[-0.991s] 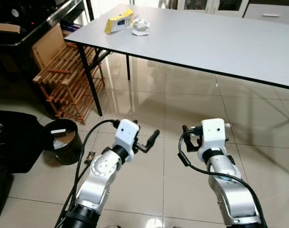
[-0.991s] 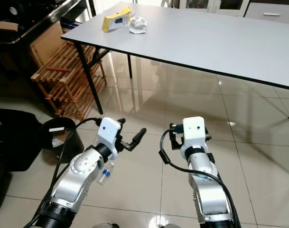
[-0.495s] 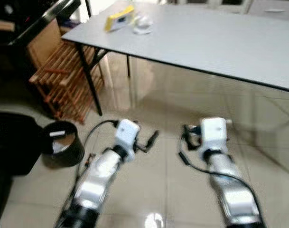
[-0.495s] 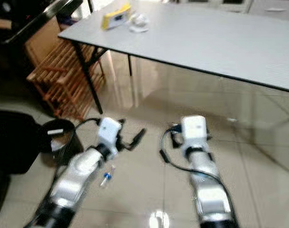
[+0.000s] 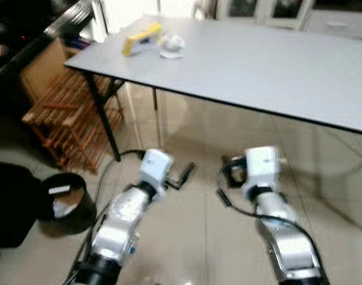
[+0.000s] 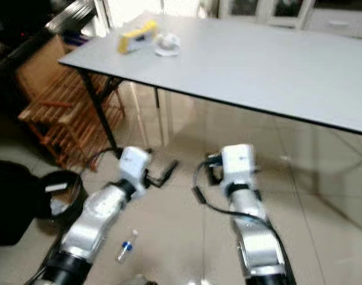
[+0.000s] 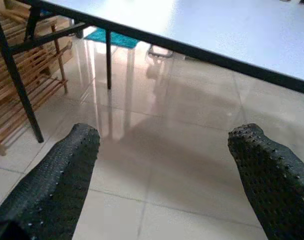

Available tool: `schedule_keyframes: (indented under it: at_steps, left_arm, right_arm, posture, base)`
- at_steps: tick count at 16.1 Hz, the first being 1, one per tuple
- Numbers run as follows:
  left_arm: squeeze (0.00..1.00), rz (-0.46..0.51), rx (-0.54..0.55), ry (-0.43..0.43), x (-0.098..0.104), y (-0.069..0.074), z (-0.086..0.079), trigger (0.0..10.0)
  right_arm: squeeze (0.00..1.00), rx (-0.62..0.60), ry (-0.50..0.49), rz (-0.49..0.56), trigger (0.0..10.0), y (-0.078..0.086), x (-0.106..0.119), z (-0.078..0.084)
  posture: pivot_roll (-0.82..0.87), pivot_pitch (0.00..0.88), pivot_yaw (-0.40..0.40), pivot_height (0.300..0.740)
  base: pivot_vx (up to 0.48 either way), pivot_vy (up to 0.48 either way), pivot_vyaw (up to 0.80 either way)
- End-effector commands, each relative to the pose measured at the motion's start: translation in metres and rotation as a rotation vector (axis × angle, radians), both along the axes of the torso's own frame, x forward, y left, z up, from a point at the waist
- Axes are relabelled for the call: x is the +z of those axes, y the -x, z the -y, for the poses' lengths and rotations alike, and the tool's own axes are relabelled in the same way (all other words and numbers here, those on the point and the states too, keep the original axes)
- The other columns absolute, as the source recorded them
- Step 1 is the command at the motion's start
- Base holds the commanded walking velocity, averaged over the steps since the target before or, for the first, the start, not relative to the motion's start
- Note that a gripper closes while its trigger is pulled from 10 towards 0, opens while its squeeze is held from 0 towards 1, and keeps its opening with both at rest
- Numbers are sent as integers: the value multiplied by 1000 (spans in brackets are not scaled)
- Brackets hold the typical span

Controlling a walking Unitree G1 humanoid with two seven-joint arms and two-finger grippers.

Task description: Picking trash to rubbish bin

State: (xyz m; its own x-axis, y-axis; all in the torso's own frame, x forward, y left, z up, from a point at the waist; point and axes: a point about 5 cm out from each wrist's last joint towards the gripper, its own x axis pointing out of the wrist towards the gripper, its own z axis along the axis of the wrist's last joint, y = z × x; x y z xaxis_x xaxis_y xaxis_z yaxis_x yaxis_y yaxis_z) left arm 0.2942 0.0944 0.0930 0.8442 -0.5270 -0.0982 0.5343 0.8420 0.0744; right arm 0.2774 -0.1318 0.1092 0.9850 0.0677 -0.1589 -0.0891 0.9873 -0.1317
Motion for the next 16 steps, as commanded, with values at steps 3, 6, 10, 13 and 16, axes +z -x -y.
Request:
schedule_keyframes:
  at_steps: [3,6,10,13,16]
  left_arm:
    - [0,11,-26,-5,1,1,9,10000]
    - [0,12,-27,-6,2,2,9,10000]
    - [0,14,-22,-12,2,1,8,10000]
    - [0,12,-16,-15,1,1,7,10000]
    - [0,79,5,15,19,-4,5,10000]
  right_arm:
    - [0,-25,8,6,10000,-1,1,9]
    - [0,-23,12,7,10000,-1,0,8]
    - [0,-24,12,7,10000,-1,0,8]
    - [0,-32,13,16,10000,-1,0,9]
    - [0,-63,33,174,10000,-1,28,15]
  posture:
    - [-47,91,25,740]
    - [-47,91,25,740]
    - [-47,91,25,740]
    - [-44,88,25,740]
    - [-48,92,24,740]
  base:
    - [426,0,0]
    - [418,0,0]
    - [401,0,0]
    - [399,0,0]
    - [400,0,0]
